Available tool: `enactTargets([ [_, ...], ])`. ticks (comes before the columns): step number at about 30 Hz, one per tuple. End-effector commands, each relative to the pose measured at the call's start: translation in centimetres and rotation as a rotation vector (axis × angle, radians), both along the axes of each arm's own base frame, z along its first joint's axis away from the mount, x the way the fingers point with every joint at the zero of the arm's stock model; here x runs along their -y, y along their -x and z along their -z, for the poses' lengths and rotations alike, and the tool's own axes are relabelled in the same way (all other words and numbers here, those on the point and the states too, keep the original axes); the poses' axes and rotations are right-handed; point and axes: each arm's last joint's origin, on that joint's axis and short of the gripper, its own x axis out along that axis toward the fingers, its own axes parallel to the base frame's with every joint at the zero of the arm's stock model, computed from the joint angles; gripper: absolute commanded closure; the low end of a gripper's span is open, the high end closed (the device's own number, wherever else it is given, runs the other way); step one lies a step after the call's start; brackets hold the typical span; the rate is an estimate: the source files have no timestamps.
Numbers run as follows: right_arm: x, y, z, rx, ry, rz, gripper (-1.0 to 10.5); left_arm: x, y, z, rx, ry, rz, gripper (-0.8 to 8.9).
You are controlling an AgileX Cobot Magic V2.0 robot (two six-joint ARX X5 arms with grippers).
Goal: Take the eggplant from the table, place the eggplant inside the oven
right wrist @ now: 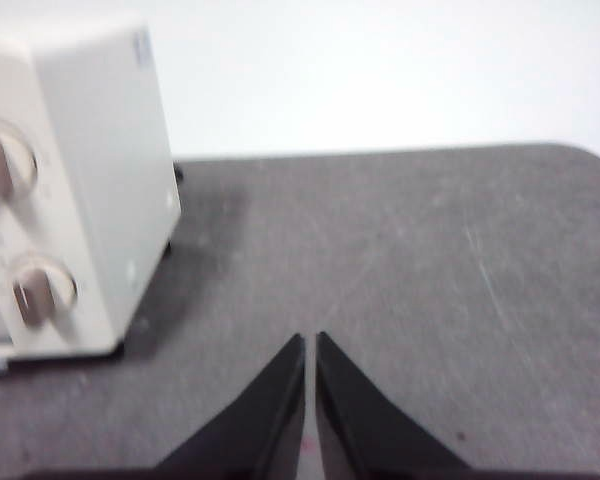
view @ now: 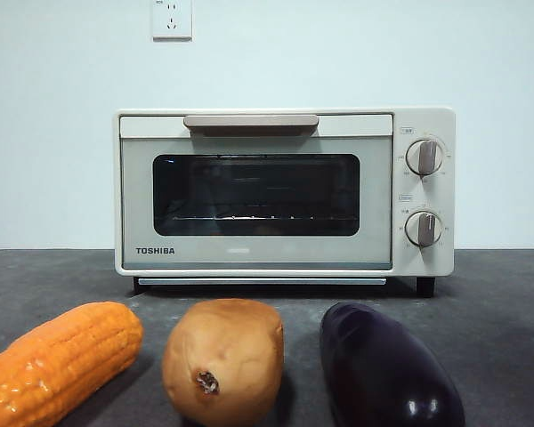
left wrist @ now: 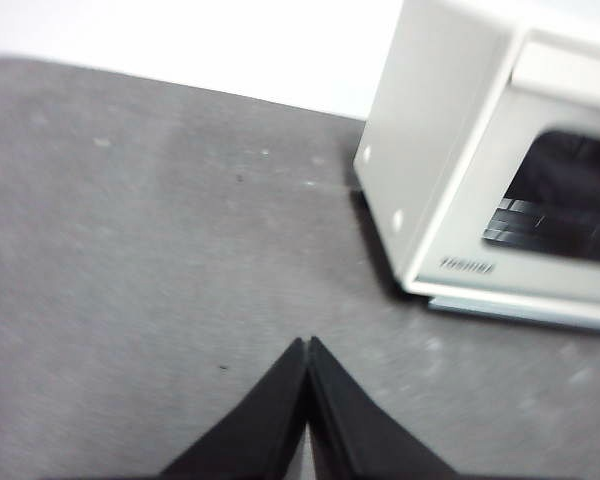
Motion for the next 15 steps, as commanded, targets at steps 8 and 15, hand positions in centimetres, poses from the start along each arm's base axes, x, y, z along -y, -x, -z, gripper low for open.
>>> enactTargets([
  [8,-0.2,0.0,-0.3,0.032,-0.270,-0.061,9.4,0.1,0.0,-0.9,0.011,0.342,-0.003,8.10],
  [15,-0.4,0.9,-2.7,-0.015,-0.321,-0.127,9.4,0.1,0.5,-2.4,-0.045,0.354,0.009,8.09],
])
